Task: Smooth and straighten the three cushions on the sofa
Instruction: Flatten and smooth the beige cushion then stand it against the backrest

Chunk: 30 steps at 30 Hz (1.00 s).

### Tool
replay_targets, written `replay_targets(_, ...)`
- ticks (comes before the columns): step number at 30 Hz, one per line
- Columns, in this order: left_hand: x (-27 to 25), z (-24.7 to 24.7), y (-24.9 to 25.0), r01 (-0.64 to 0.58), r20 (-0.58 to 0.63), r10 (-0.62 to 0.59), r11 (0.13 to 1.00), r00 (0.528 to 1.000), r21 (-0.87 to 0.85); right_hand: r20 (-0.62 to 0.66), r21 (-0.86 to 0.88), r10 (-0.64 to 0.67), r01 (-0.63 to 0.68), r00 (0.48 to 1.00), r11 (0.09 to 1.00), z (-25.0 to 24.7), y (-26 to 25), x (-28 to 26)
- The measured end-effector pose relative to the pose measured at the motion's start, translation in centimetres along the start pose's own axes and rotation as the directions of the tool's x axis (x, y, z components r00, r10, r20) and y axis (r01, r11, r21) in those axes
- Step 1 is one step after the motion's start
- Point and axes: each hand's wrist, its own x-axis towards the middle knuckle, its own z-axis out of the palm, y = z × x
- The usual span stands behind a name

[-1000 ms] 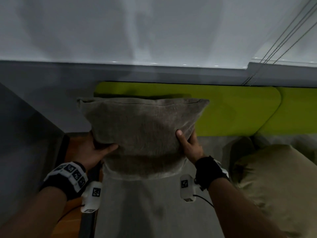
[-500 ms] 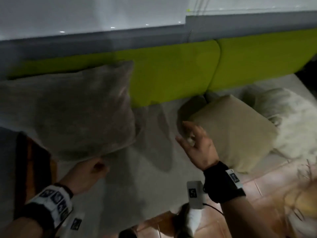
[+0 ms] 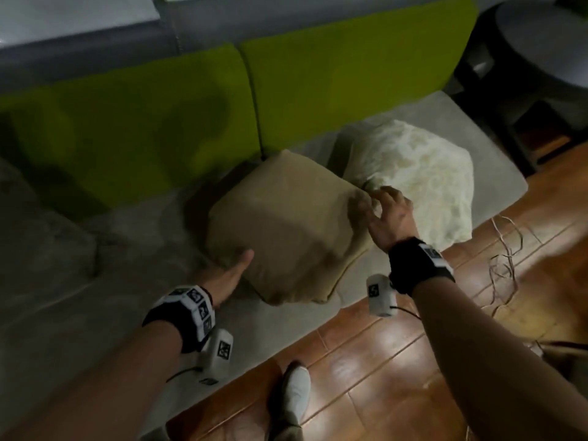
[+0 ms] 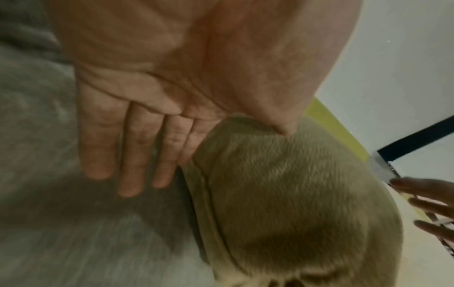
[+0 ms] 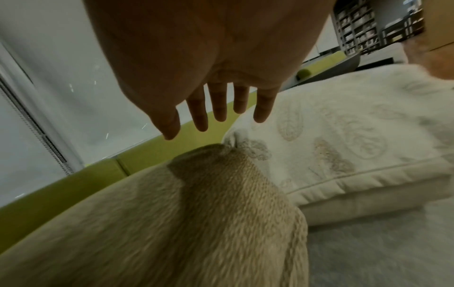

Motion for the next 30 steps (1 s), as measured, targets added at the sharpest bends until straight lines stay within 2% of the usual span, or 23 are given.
replay_targets(3,0.4,4.4,0.0,-0.044,0.011,0.046,0.99,0.999,-0.135,0.167,-0.009,-0.053,0.056,0.985,0.998,0.2,0.6,3.7)
replay_targets(5,0.5,6.1,0.4,-0.006,0.006,0.008,0.967,1.0,-0.253,0.245,-0.009,-0.045,0.049,0.968,0.999,0.5,0.4,5.1)
replay_targets(7,0.2,6.9,1.0,0.016,-0.03,-0.029,0.935,0.999,-0.354,0.28,0.002,-0.039,0.04,0.959,0.999,0.7,-0.1,5.2)
replay_targets(11,-0.2,6.1,2.6,-0.05,-0.118,-0.018,0.836,0.993,-0.547,0.281,0.036,-0.033,0.024,0.959,0.999,1.7,-1.2,3.7)
replay_targets(15,-0.6,3.5,2.5,-0.116,-0.22,0.003,0.856,0.975,-0.503,0.245,0.097,-0.006,-0.019,0.97,0.995,3.2,-1.7,1.0)
replay_targets(19,-1.0,-1.2,-0.2,-0.166,-0.301,0.045,0.906,0.952,-0.39,0.319,0.395,-0.024,-0.11,0.947,0.912,4.6,-2.7,-5.1)
replay_targets(21,-1.7,-2.8,-2.4,-0.171,-0.334,0.055,0.928,0.941,-0.331,0.34,0.476,-0.062,-0.115,0.938,0.872,5.9,-3.1,-8.0)
replay_targets(23,-2.7,-2.7,-4.8,-0.178,-0.376,0.057,0.939,0.925,-0.294,0.318,0.492,-0.098,-0.075,0.943,0.868,7.5,-3.4,-9.9)
replay_targets(26,-3.8,-1.1,-8.5,-0.199,-0.362,0.07,0.921,0.93,-0.333,0.276,0.463,-0.108,-0.033,0.955,0.886,8.9,-3.4,-10.3)
replay_targets(28,-3.8,-0.1,-10.1,-0.238,-0.34,0.095,0.882,0.935,-0.407,0.313,0.443,-0.1,-0.051,0.944,0.895,9.2,-2.6,-9.3)
replay_targets(30,-3.5,0.6,-11.3,-0.245,-0.367,0.07,0.855,0.928,-0.456,0.343,0.409,-0.081,-0.071,0.936,0.91,9.0,-1.1,-8.1)
